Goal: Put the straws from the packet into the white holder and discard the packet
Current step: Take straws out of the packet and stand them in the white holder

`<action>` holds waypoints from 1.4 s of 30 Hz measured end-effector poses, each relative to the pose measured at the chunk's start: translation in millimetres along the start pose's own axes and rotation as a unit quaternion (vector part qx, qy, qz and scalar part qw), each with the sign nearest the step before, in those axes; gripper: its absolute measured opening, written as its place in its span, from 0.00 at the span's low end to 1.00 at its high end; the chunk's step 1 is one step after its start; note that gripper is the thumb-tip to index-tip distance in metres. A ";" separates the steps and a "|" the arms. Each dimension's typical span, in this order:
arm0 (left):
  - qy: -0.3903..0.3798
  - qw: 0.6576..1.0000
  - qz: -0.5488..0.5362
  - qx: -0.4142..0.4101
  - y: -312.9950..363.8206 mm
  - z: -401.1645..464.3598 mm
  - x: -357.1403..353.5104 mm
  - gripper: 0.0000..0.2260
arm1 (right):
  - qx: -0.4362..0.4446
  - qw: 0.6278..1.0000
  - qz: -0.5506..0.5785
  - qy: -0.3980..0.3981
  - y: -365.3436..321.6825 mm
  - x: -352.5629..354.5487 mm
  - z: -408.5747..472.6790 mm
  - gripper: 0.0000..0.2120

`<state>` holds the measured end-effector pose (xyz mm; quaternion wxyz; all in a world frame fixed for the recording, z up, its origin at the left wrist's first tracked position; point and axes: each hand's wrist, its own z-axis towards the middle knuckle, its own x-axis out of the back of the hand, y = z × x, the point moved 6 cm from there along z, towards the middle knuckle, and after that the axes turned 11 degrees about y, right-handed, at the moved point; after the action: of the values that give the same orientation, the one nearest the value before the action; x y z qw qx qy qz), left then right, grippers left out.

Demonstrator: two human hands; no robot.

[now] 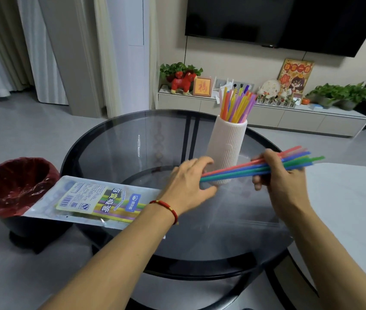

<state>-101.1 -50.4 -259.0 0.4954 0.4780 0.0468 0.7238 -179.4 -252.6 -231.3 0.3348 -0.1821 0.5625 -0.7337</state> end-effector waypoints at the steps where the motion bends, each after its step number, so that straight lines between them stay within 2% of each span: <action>1: 0.030 0.999 0.009 -0.009 -0.6 0.9 7.9 0.25 | -0.003 0.999 0.029 0.032 -2.4 9.8 4.2 0.14; 4: 0.111 0.993 -0.022 0.035 -9.2 0.3 28.4 0.28 | -0.012 0.987 0.100 0.124 -11.9 33.8 14.0 0.10; 9: 0.094 0.993 -0.019 0.074 -19.2 -3.4 28.2 0.27 | -0.009 0.950 0.209 0.233 -48.3 45.4 26.3 0.11; 11: 0.085 0.993 -0.014 0.074 -22.2 -3.3 25.3 0.27 | 0.027 0.946 0.201 0.251 -68.7 44.0 29.6 0.12; 14: 0.083 0.993 -0.010 0.078 -25.3 -1.6 21.8 0.28 | 0.092 0.954 0.128 0.255 -90.7 38.5 33.5 0.12; 18: 0.085 0.993 -0.020 0.084 -25.6 1.1 18.7 0.27 | 0.181 0.960 0.022 0.211 -122.3 18.6 36.0 0.11; 22: 0.080 0.992 -0.057 0.079 -17.1 2.1 15.2 0.27 | 0.234 0.952 -0.063 0.188 -150.1 -0.4 37.1 0.14; 26: 0.072 0.986 -0.119 0.092 -2.8 19.0 6.6 0.28 | 0.257 0.945 -0.135 0.150 -169.0 -21.1 45.1 0.16; 31: 0.067 0.962 -0.221 0.147 14.4 67.4 -10.3 0.36 | 0.277 0.931 -0.217 0.098 -185.5 -48.0 59.9 0.17; 35: 0.070 0.951 -0.245 0.177 17.7 84.6 -33.7 0.37 | 0.267 0.924 -0.268 0.062 -191.2 -64.1 77.5 0.15; 39: 0.156 0.943 -0.235 0.179 10.9 83.7 -37.9 0.31 | 0.234 0.923 -0.302 0.035 -176.9 -77.6 94.0 0.13; 42: 0.173 0.951 -0.205 0.151 12.1 80.2 -34.8 0.32 | 0.200 0.921 -0.334 -0.007 -152.7 -90.6 96.7 0.15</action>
<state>-48.2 -115.5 -231.7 0.5396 0.3947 0.3375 0.6627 -96.7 -235.7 -47.6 0.1035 -0.2933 0.3082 -0.8990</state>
